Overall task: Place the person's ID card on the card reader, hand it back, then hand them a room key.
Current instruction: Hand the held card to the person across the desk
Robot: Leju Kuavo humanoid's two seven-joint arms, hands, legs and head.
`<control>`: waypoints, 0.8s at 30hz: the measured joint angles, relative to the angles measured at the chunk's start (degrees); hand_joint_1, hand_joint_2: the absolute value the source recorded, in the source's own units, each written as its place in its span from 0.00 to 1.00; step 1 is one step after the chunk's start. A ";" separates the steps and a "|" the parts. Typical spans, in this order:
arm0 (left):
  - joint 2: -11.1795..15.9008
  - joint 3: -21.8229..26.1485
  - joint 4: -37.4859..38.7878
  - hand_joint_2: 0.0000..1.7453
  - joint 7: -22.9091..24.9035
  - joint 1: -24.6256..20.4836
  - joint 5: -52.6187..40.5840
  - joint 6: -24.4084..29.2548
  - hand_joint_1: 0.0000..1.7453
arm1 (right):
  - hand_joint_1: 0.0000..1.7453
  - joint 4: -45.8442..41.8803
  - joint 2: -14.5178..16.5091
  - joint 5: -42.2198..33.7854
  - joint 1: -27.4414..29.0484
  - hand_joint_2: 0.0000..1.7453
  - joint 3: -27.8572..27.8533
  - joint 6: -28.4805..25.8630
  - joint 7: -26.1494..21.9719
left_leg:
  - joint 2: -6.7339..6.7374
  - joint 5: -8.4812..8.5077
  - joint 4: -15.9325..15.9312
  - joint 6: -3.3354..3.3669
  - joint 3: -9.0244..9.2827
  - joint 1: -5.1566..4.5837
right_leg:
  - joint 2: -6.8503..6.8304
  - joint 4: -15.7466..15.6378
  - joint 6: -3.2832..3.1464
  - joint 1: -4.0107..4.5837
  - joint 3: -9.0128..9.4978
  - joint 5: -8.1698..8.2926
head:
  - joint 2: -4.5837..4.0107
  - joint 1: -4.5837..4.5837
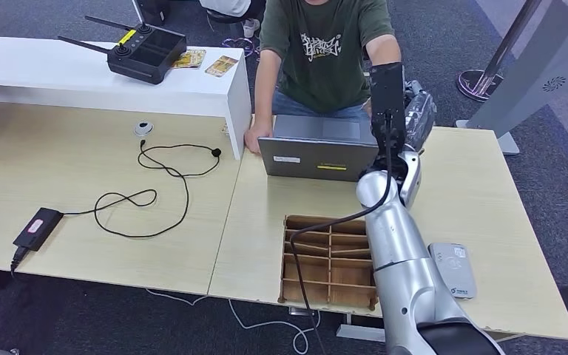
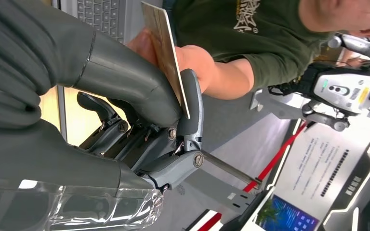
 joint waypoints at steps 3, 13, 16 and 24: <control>0.00 -0.18 0.02 0.00 0.15 -0.02 0.09 0.04 0.00 | 1.00 1.79 0.00 0.44 -0.46 1.00 -0.11 -0.34 0.21 | 0.00 0.00 0.00 0.00 0.00 0.00 | 0.00 0.00 0.00 0.00 0.00 0.00 | -0.01 0.00; 0.02 -0.84 0.03 0.00 0.20 -0.22 0.23 0.10 0.00 | 0.57 4.31 0.00 1.29 -1.45 1.00 -0.80 -0.59 0.00 | 0.00 0.00 0.00 0.00 -0.01 0.00 | 0.00 0.00 0.00 0.00 -0.01 0.00 | 0.01 0.00; 0.02 -0.86 0.03 0.00 0.15 -0.22 0.28 0.10 0.00 | 0.00 4.58 0.00 1.54 -1.53 1.00 -0.90 -0.63 -0.27 | 0.00 0.00 0.00 0.00 -0.01 0.00 | 0.00 0.00 0.00 0.00 -0.01 0.00 | 0.00 0.00; 0.02 -0.86 0.03 0.00 -0.14 -0.19 1.02 0.08 0.00 | 0.00 4.82 0.04 1.49 -1.50 1.00 -0.99 -0.36 -2.70 | -0.01 0.00 0.00 0.00 -0.02 0.00 | 0.00 0.01 0.00 0.00 0.00 0.00 | 0.00 0.00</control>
